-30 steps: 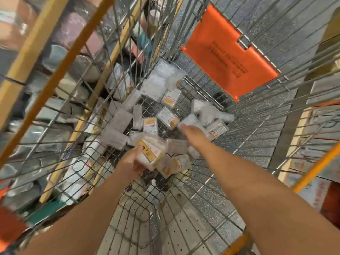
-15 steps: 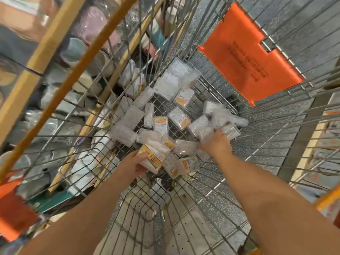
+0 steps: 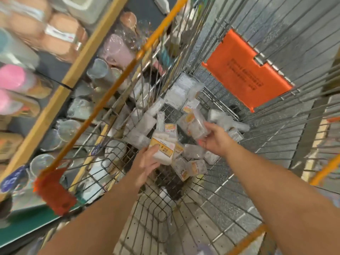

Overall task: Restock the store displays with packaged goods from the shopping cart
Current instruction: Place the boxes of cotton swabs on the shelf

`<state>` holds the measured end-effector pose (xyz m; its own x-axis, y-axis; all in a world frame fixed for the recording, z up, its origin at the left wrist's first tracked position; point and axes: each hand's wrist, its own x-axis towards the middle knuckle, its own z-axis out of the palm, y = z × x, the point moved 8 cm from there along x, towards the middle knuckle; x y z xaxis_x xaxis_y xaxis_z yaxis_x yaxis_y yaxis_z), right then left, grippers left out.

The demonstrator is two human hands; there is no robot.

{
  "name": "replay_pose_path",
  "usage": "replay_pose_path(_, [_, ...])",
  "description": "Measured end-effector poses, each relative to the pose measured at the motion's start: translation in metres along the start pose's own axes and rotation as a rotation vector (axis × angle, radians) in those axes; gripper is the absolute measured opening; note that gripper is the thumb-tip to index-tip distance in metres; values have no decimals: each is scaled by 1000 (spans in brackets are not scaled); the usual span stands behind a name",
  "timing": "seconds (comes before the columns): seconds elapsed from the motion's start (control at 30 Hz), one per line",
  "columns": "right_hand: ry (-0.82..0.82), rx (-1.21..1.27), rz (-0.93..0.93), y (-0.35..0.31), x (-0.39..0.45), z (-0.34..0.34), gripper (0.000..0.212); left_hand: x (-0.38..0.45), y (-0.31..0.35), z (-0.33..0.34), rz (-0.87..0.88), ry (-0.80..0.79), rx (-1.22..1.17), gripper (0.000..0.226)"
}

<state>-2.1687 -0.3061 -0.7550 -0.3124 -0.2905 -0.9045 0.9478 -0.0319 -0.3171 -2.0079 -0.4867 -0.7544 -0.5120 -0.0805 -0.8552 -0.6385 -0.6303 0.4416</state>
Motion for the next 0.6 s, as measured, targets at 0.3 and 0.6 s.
replay_pose_path(0.3, [-565,7,-193,-9,-176,124,61,-109,110,28,291,-45,-55,60])
replay_pose_path(0.6, [-918,-230,-356,8,-341,204,64,-302,129,8,755,40,-244,59])
